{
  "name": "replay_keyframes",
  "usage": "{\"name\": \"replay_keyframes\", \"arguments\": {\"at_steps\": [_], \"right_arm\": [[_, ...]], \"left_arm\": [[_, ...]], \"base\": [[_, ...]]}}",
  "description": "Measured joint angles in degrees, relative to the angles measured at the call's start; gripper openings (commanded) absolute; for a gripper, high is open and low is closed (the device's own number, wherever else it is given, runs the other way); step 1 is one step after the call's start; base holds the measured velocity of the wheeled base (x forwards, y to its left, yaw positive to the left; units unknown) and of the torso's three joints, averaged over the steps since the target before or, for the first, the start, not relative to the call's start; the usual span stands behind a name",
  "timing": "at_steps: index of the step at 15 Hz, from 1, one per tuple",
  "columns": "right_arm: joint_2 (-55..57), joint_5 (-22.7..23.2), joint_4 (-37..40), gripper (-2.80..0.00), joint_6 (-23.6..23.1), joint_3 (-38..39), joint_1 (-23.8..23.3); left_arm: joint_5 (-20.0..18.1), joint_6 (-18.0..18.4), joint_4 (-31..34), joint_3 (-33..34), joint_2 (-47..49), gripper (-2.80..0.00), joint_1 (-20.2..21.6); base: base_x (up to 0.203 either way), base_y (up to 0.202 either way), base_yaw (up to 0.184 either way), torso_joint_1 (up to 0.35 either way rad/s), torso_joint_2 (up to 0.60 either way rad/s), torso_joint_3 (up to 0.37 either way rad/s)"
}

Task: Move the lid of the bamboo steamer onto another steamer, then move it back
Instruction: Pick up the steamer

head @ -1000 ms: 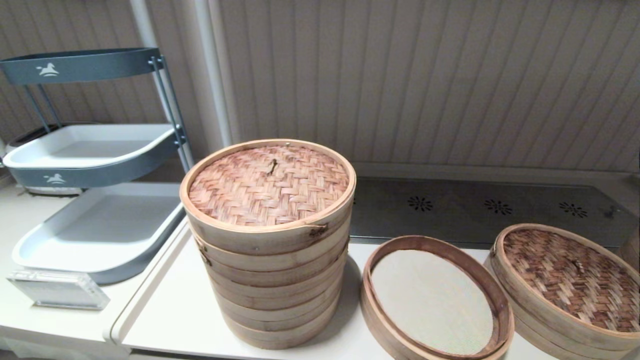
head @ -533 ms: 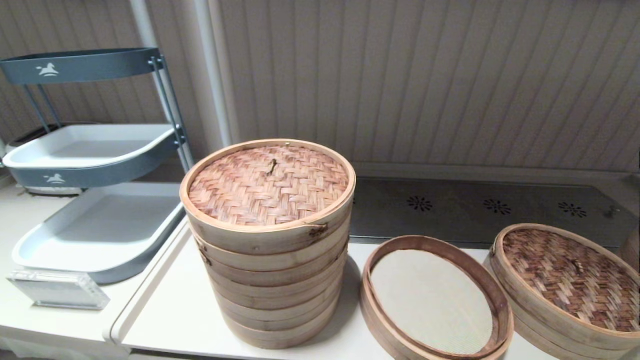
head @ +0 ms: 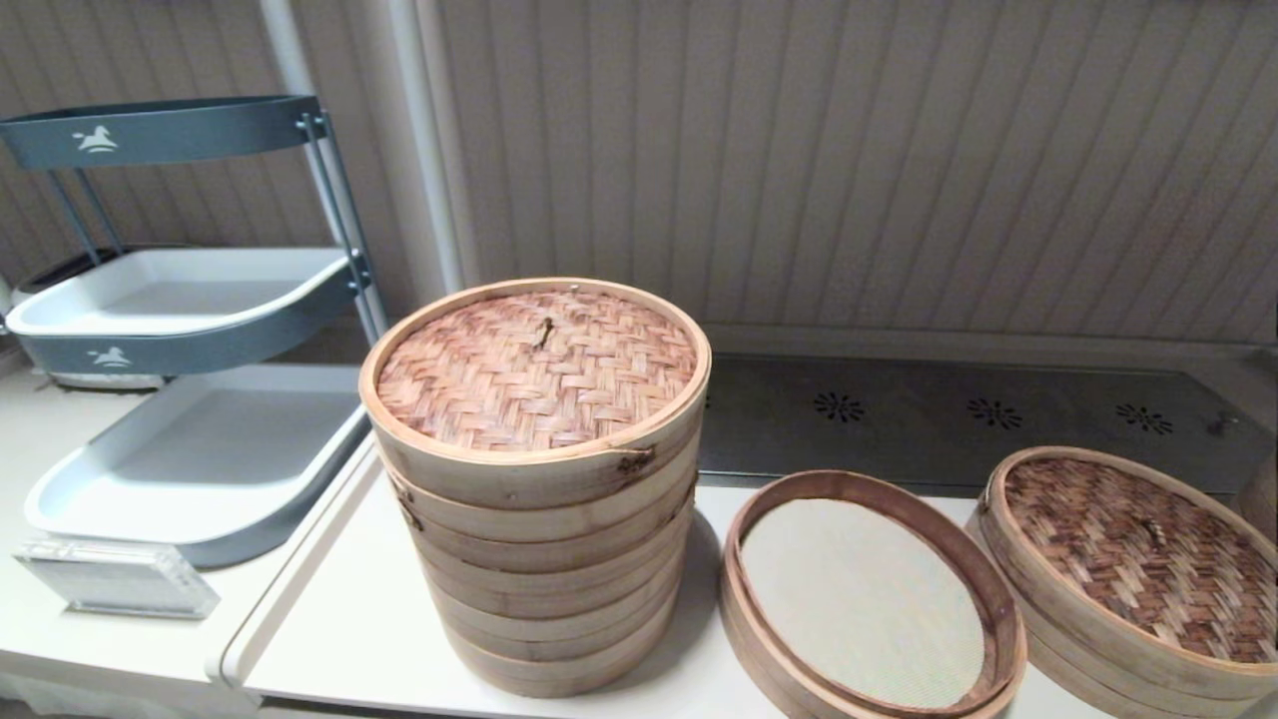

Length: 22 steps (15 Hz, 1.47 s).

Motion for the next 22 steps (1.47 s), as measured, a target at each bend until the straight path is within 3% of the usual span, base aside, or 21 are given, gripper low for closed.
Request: {"name": "replay_keyframes", "arguments": {"at_steps": [11,18,22], "right_arm": [[0.28,-0.01,3.62,-2.8,0.48,-1.23,-0.12],[16.83,-0.12,5.85,-2.8,0.54,-20.44,0.05],[27.06,-2.2,6.28,-2.8,0.74,-27.43,-0.2]], "left_arm": [[0.04,0.0,-0.02,0.0,0.02,-2.8,0.0],[0.04,0.02,-0.02,0.0,0.0,-2.8,0.02],[-0.01,-0.01,0.0,0.0,0.02,-2.8,0.02]], "base": [[0.0,0.0,0.0,0.0,0.0,0.0],[0.0,0.0,0.0,0.0,0.0,0.0],[0.0,0.0,0.0,0.0,0.0,0.0]]}}
